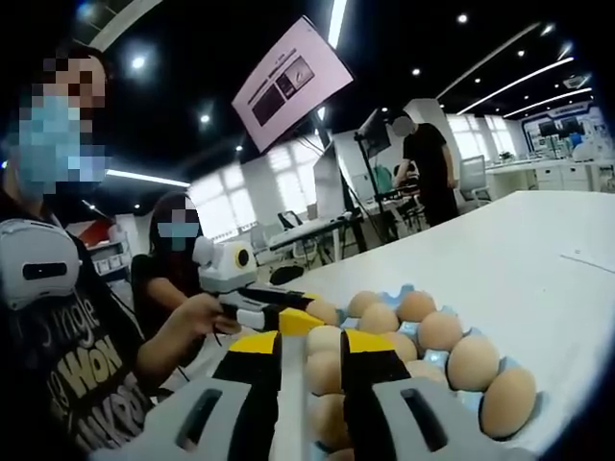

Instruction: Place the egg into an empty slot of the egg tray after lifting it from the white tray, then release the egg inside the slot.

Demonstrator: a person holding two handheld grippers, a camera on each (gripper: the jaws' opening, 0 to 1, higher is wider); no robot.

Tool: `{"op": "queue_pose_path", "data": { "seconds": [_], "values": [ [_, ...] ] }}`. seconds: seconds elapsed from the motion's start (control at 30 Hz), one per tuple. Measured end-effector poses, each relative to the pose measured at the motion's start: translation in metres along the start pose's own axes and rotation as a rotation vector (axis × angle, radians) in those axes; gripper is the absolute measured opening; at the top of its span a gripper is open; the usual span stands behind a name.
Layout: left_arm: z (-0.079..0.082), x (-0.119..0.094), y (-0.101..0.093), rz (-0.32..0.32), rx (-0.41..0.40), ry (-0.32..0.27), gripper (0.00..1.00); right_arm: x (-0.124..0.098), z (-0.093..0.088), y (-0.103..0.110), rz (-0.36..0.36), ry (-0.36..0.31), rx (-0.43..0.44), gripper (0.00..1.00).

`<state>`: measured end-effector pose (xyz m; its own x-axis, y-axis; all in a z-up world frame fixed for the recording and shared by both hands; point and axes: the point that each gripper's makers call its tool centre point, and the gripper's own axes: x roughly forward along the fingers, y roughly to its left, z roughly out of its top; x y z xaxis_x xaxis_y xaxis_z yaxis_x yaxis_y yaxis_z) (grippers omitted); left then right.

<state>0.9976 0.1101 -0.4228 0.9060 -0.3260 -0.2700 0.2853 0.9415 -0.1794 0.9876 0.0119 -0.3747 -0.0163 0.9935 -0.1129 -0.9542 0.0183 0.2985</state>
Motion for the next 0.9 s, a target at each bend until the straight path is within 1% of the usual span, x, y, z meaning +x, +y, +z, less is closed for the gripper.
{"op": "queue_pose_path", "data": {
  "seconds": [0.27, 0.6, 0.7, 0.83, 0.9],
  "values": [
    [0.001, 0.001, -0.001, 0.003, 0.002, 0.004, 0.27, -0.002, 0.001, 0.0, 0.001, -0.002, -0.004, 0.25],
    [0.002, 0.001, -0.001, 0.007, -0.002, -0.003, 0.28, -0.007, 0.003, -0.001, 0.0, -0.007, -0.006, 0.26],
    [0.004, 0.001, -0.002, 0.006, 0.009, -0.01, 0.3, -0.01, 0.005, -0.003, -0.009, -0.013, -0.009, 0.26],
    [0.008, -0.001, -0.002, 0.016, 0.021, -0.024, 0.38, -0.014, 0.007, -0.005, -0.017, -0.018, -0.012, 0.26],
    [0.01, -0.001, -0.002, 0.015, 0.024, -0.03, 0.39, -0.017, 0.008, -0.007, -0.024, -0.021, -0.016, 0.27]
  ]
}}
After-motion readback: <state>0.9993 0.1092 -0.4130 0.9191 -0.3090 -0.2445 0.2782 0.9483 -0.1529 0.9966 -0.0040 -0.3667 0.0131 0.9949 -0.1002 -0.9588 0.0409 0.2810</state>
